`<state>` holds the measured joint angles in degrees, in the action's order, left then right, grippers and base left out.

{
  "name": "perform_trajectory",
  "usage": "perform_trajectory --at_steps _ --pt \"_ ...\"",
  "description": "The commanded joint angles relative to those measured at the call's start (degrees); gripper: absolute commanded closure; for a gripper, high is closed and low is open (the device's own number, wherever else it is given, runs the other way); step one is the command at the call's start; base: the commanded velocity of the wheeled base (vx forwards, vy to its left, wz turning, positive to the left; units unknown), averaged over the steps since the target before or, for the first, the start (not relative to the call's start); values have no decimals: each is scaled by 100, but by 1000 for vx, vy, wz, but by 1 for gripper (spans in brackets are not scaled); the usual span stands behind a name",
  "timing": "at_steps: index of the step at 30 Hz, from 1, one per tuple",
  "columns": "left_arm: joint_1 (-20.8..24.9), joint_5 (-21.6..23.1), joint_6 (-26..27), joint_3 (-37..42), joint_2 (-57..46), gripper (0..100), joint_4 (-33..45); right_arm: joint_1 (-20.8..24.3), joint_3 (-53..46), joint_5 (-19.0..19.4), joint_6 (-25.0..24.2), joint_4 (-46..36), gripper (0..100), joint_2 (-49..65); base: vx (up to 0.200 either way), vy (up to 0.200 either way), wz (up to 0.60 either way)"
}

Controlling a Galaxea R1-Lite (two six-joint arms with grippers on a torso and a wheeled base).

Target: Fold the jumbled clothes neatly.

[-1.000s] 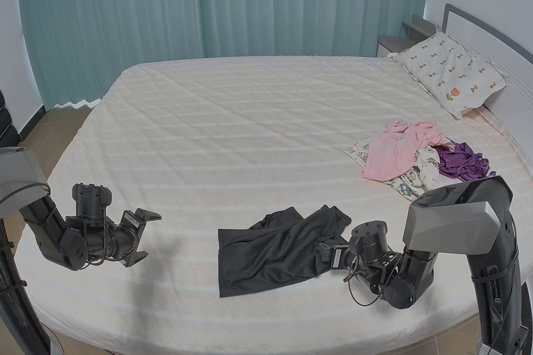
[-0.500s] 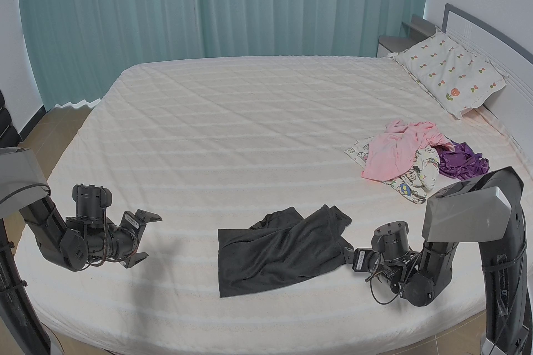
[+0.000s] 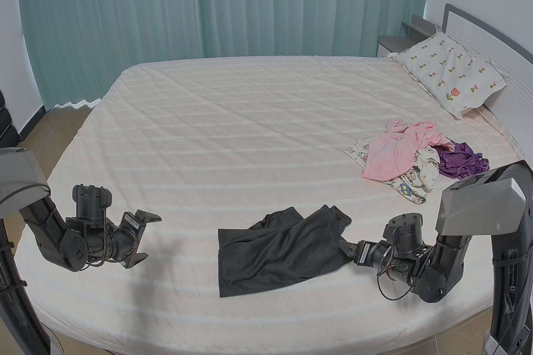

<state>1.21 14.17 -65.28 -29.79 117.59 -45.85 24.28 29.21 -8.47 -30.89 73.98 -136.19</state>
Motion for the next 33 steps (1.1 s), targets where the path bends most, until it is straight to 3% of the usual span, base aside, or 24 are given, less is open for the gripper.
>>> perform_trajectory --at_steps 1,3,9,20,21,33 --pt "2 -2 -2 -18 10 0 -3 -187 -205 1032 -303 143 0 198 0 0 0" --pt "2 -10 -2 -26 10 0 6 -222 -161 1313 -427 116 0 181 0 0 0" --pt "2 -19 -2 -53 18 0 6 -214 147 1656 -444 99 0 -13 0 0 0" --pt "2 -28 -11 -62 18 0 6 -73 533 1682 -374 72 0 -443 0 0 0" --pt "2 -28 -11 -62 18 0 6 -73 516 1682 -374 81 100 -443 0 0 0" --pt "2 -28 -11 -62 18 0 6 -108 305 1427 -356 81 100 -355 0 0 0"
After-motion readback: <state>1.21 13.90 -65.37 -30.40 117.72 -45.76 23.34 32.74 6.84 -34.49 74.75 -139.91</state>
